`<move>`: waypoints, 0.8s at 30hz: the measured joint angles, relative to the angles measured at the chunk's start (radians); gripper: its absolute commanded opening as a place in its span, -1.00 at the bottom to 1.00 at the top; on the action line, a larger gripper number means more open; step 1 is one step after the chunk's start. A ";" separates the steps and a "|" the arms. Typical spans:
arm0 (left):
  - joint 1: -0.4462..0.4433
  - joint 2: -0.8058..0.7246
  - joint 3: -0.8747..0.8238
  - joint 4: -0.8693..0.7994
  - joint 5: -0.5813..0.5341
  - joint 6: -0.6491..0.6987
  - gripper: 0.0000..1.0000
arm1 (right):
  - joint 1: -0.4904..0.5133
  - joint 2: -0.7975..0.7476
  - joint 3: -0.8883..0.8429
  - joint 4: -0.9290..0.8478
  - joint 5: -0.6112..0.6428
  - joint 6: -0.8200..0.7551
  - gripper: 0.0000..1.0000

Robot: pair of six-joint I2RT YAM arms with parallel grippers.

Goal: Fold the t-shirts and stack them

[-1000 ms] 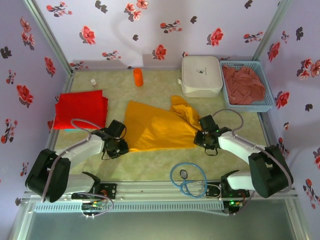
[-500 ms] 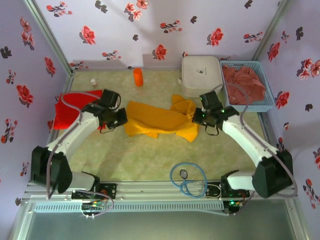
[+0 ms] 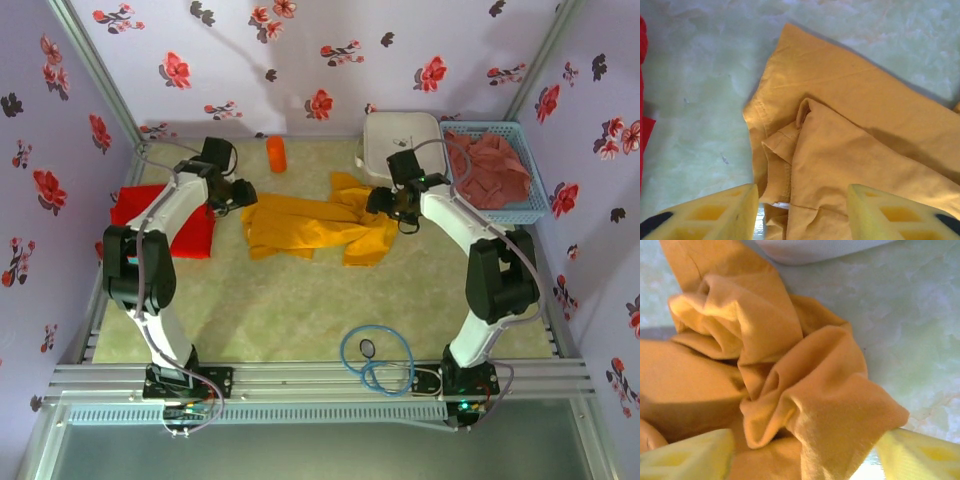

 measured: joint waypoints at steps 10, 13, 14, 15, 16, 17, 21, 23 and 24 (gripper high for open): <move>-0.059 -0.230 -0.438 0.090 0.032 -0.092 0.05 | -0.001 -0.246 -0.311 0.080 -0.005 0.019 0.54; -0.086 -0.232 -0.500 0.148 0.042 -0.125 0.06 | -0.001 -0.302 -0.410 0.107 -0.004 0.039 0.49; -0.088 -0.226 -0.509 0.162 0.043 -0.132 0.06 | -0.001 -0.314 -0.431 0.110 -0.003 0.047 0.47; -0.088 -0.217 -0.512 0.176 0.043 -0.138 0.06 | -0.001 -0.323 -0.449 0.110 -0.002 0.050 0.46; -0.088 -0.206 -0.512 0.198 0.043 -0.142 0.06 | -0.001 -0.330 -0.462 0.111 -0.001 0.055 0.44; -0.088 -0.198 -0.512 0.217 0.043 -0.146 0.06 | -0.001 -0.334 -0.468 0.111 0.000 0.057 0.43; -0.091 -0.126 -0.479 0.266 0.047 -0.148 0.04 | -0.001 -0.336 -0.497 0.159 -0.014 0.080 0.41; -0.093 -0.071 -0.461 0.294 0.049 -0.148 0.02 | -0.001 -0.332 -0.512 0.174 -0.032 0.098 0.41; -0.093 -0.054 -0.454 0.293 0.044 -0.148 0.00 | -0.001 -0.327 -0.517 0.185 -0.042 0.107 0.40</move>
